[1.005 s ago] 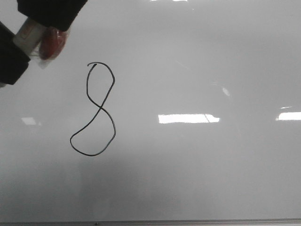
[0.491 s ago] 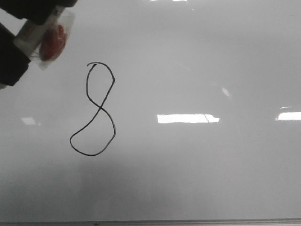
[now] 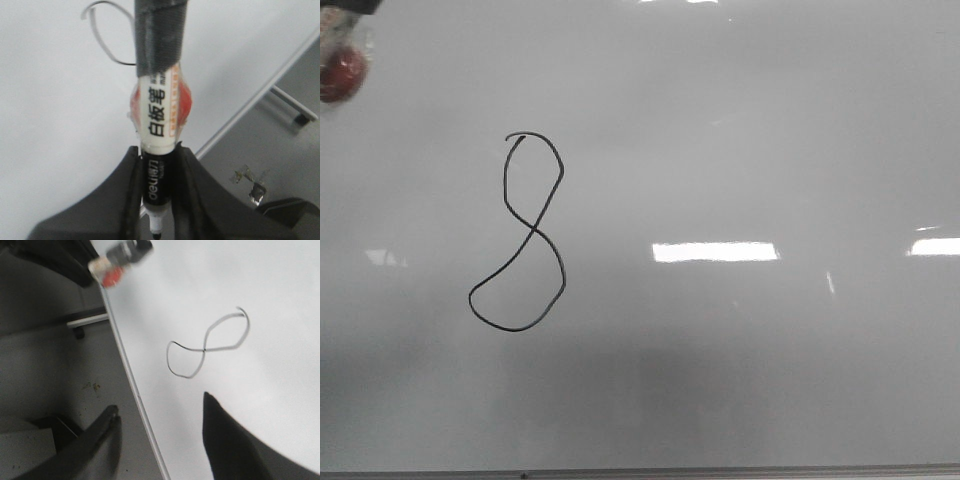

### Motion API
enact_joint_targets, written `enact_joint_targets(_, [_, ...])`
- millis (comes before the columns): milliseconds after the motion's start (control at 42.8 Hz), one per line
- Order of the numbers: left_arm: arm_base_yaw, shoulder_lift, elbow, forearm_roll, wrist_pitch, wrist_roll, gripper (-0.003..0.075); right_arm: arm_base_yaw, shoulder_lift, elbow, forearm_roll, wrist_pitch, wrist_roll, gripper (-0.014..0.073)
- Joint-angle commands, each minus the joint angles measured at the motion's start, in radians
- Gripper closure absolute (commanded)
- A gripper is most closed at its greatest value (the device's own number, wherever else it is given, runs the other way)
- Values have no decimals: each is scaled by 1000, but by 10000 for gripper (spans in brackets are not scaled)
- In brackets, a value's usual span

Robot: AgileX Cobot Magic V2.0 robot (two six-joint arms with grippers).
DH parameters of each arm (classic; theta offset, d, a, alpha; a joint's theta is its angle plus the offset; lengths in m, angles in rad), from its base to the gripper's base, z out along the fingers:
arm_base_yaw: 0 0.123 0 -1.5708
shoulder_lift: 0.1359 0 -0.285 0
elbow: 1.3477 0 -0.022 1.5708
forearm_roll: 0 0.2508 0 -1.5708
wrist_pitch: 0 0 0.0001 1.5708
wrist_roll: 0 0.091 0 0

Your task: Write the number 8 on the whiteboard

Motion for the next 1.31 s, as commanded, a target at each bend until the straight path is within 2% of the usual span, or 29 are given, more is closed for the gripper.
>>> enact_joint_targets(0, [117,-5,-28,-24,-81,-111,741,-91,-151,143,26,-180,162,212])
enact_joint_targets(93, [252,-5,-9,-26,-111,-167,741,-219,-313,368,22,-293,346,242])
enact_joint_targets(210, [362,-5,51,-30,-210,-192,741,-346,-475,571,15,-330,357,368])
enact_joint_targets(374, [401,-3,108,-42,-349,-192,741,-431,-642,727,-1,-328,357,553])
enact_joint_targets(514, [401,66,108,-74,-380,-192,741,-441,-730,779,-7,-348,357,632])
enact_joint_targets(748, [391,279,73,-106,-535,-190,741,-441,-769,779,-9,-357,352,650])
enact_joint_targets(982, [313,461,-54,-98,-540,-172,741,-441,-769,779,-9,-357,352,650])
enact_joint_targets(1215, [311,528,-88,-100,-523,-172,740,-441,-769,779,-10,-357,351,650])
enact_joint_targets(1285, [311,528,-88,-100,-518,-172,719,-441,-769,779,-11,-357,351,650])
